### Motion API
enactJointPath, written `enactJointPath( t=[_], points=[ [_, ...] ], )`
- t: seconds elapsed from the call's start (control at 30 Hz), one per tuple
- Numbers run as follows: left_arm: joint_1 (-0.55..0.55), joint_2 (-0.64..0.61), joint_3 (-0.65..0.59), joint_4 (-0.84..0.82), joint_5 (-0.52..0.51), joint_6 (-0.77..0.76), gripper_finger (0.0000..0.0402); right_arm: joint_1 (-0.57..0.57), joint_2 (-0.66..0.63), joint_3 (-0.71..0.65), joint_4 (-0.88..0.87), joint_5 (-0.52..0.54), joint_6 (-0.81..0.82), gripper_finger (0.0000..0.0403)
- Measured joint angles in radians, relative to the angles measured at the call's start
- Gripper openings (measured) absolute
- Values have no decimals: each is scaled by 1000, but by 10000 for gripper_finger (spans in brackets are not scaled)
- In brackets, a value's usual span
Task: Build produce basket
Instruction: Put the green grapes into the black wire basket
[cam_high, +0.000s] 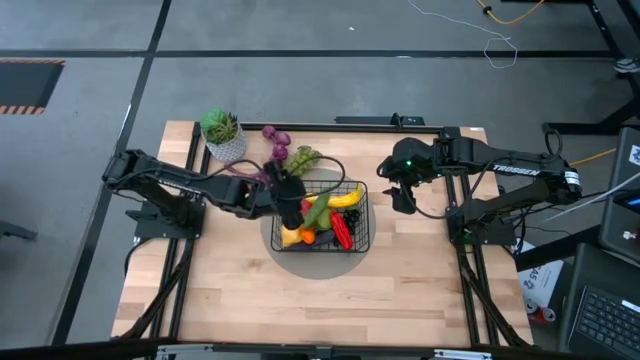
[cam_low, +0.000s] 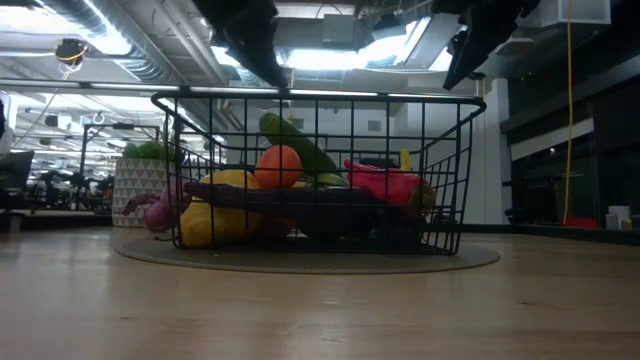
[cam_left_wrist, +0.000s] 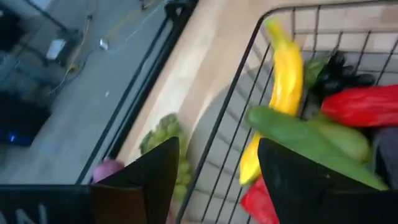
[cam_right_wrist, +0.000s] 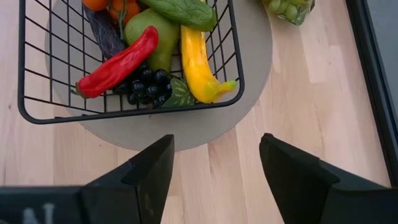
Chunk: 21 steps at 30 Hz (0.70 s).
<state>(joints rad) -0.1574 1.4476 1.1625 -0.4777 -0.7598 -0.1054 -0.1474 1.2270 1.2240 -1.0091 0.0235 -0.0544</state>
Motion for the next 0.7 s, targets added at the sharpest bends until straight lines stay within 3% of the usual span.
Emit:
enactJointPath(
  t=[0.5, 0.7],
  points=[
    [-11, -248, -28, -439, 11, -338, 214, 0, 0, 0, 137, 1, -5, 237],
    [-34, -416, -163, -400, -12, -400, 214, 0, 13, -4, 260, 1, -77, 237]
  ],
)
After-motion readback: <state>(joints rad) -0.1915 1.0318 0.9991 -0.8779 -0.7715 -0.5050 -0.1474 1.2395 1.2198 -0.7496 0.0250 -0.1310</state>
